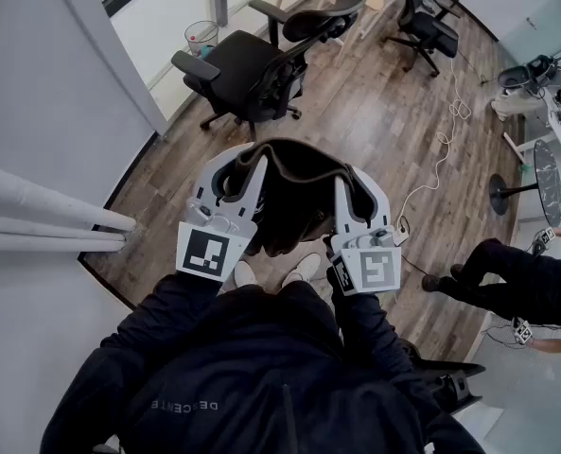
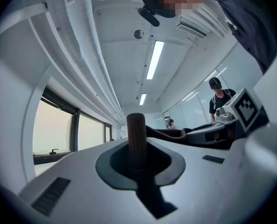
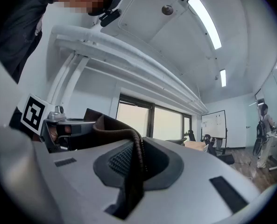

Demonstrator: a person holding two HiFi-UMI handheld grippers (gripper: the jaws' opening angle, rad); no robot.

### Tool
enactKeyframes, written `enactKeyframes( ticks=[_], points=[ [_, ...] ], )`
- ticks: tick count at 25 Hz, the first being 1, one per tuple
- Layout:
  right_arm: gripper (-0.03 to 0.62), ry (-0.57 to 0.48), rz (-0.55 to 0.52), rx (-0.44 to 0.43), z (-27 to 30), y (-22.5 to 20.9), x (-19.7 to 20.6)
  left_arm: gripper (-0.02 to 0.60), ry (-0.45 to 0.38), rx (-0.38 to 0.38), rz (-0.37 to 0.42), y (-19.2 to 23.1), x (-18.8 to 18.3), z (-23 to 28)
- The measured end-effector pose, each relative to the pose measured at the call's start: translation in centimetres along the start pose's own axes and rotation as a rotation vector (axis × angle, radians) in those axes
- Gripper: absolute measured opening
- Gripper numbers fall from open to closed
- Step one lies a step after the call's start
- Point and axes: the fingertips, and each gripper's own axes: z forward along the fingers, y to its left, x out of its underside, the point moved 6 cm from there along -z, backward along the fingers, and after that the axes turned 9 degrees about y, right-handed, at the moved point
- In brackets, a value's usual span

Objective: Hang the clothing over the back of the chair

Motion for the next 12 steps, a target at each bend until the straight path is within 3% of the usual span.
enactKeyframes(
  ticks=[7,12],
  points=[
    [0.043,-0.007,0.036,-0.012,-0.3,0.0,0.0,0.048,-0.011,0.008,0.026,-0.5,-0.1,-0.9],
    [0.043,0.002,0.046,-0.021,-0.2,-0.4,0.1,0.048,-0.018,0.020,0.000,-1.0,-0.3,-1.2]
  ],
)
